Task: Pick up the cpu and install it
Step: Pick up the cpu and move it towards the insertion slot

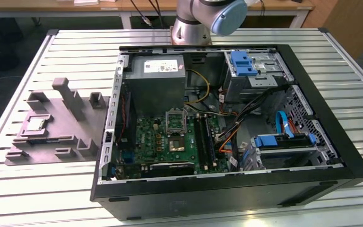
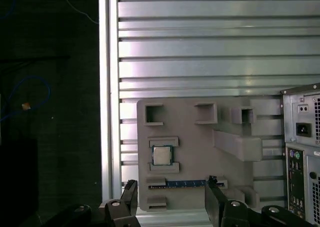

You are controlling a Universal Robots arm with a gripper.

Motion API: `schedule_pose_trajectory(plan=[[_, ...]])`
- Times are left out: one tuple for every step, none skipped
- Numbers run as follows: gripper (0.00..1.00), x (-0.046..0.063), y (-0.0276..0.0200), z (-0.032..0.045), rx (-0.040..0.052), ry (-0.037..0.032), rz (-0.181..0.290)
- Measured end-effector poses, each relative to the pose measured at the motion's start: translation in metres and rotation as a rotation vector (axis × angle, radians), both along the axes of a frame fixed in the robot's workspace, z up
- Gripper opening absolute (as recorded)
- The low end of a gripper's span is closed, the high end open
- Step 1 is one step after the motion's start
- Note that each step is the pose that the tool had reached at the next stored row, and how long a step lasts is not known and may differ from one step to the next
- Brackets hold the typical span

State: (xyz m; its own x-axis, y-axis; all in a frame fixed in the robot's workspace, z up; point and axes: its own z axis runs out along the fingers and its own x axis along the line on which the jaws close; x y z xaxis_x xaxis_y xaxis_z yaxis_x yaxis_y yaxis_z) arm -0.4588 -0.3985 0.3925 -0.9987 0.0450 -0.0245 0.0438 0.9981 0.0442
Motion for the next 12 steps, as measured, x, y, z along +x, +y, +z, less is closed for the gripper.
schedule_pose_trajectory(plan=[[0.64,0.0000,0.0000,-0.0001,-0.0001,0.0000,0.000],[0.64,0.0000,0.0000,-0.0002,-0.0006,0.0000,0.000],[0.64,0.0001,-0.0001,-0.0004,-0.0014,-0.0001,0.000],[0.64,0.0000,-0.0001,-0.0006,-0.0026,-0.0001,0.000],[0.64,0.0000,-0.0001,-0.0008,-0.0032,0.0003,0.001],[0.64,0.0000,0.0000,-0.0012,-0.0035,0.0008,0.002],[0.64,0.0000,0.0000,-0.0016,-0.0038,0.0015,0.003],[0.64,0.0000,0.0001,-0.0022,-0.0040,0.0030,0.003],[0.64,0.0000,0.0001,-0.0029,-0.0040,0.0047,0.004],[0.64,0.0000,0.0001,-0.0037,-0.0041,0.0073,0.004],[0.64,0.0000,0.0001,-0.0044,-0.0040,0.0098,0.005],[0.64,0.0000,0.0000,-0.0050,-0.0040,0.0118,0.006]])
